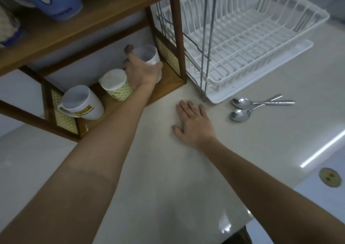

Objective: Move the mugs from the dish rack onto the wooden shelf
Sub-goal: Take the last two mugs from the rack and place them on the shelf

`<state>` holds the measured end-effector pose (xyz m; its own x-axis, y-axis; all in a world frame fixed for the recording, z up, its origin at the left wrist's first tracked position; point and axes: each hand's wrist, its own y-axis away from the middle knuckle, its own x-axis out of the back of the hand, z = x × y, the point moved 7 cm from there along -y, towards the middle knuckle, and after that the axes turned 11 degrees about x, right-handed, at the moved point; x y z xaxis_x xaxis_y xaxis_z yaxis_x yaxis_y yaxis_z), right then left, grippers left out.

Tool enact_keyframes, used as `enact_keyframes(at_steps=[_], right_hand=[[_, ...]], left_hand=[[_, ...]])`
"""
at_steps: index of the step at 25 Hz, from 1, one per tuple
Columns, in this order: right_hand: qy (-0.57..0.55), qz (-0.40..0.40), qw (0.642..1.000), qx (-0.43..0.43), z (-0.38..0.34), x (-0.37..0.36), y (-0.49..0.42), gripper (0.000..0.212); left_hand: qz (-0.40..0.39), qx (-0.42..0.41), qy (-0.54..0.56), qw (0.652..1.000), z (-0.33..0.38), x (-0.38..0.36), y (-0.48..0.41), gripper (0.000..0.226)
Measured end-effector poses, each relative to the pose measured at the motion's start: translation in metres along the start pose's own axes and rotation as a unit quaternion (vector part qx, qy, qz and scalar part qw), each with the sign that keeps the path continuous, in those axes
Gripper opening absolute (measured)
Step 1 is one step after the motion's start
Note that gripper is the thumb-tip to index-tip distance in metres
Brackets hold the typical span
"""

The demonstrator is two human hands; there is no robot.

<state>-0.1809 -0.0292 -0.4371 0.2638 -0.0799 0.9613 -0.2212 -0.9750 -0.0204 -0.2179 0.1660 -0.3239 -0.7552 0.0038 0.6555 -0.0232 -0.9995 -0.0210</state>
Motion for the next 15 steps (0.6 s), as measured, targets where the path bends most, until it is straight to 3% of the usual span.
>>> enact_keyframes(at_steps=[15], right_hand=[[0.012, 0.011, 1.000, -0.011, 0.000, 0.002, 0.001, 0.075]], left_hand=[[0.010, -0.005, 0.012, 1.000, -0.009, -0.026, -0.011, 0.096]])
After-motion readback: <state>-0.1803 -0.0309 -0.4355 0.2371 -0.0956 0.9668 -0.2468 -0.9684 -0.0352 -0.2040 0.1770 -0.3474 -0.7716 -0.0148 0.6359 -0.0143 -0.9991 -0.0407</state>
